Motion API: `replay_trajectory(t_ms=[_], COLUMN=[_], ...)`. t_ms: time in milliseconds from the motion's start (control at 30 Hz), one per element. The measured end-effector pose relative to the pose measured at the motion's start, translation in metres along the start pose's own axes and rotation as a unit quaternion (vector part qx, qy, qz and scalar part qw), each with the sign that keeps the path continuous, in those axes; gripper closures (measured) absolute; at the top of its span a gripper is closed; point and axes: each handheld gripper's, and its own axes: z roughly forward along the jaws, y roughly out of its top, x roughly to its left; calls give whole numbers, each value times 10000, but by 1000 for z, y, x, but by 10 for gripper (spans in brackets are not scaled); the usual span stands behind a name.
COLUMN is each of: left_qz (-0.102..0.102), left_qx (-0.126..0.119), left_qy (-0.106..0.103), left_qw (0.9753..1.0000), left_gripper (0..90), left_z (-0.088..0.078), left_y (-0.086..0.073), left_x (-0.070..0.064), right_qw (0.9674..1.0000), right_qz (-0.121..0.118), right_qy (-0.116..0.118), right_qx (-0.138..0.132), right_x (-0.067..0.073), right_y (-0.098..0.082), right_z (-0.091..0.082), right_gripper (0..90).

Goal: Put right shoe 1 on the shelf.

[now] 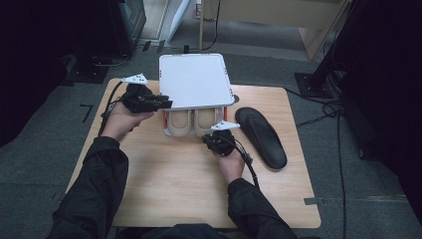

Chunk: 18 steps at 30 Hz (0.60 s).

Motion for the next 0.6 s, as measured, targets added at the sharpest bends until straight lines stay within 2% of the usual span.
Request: replay_trajectory(t_ms=[133,233,333,500,600], left_qz=[-58,-105,-94,-91,-42], left_qx=[-7,-1,31,124,175], left_qy=[-50,-83,-103,-55,6], left_qw=[10000,9999,9999,9999,9998], left_gripper=[650,629,598,536,512], left_z=[0,0,-1,-4,-8], left_y=[0,0,1,3,3], left_x=[1,1,-1,-5,-8], right_qw=[10000,9999,9995,9991,9987], right_qz=[41,49,123,-63,-56], right_qy=[51,137,277,407,506], right_qx=[-23,-67,-105,-122,-63], right_x=[-4,-3,-2,-4,-10], right_y=[2,1,2,0,-4], right_z=[3,-1,-9,-26,-33], right_gripper=[762,679,629,567,561])
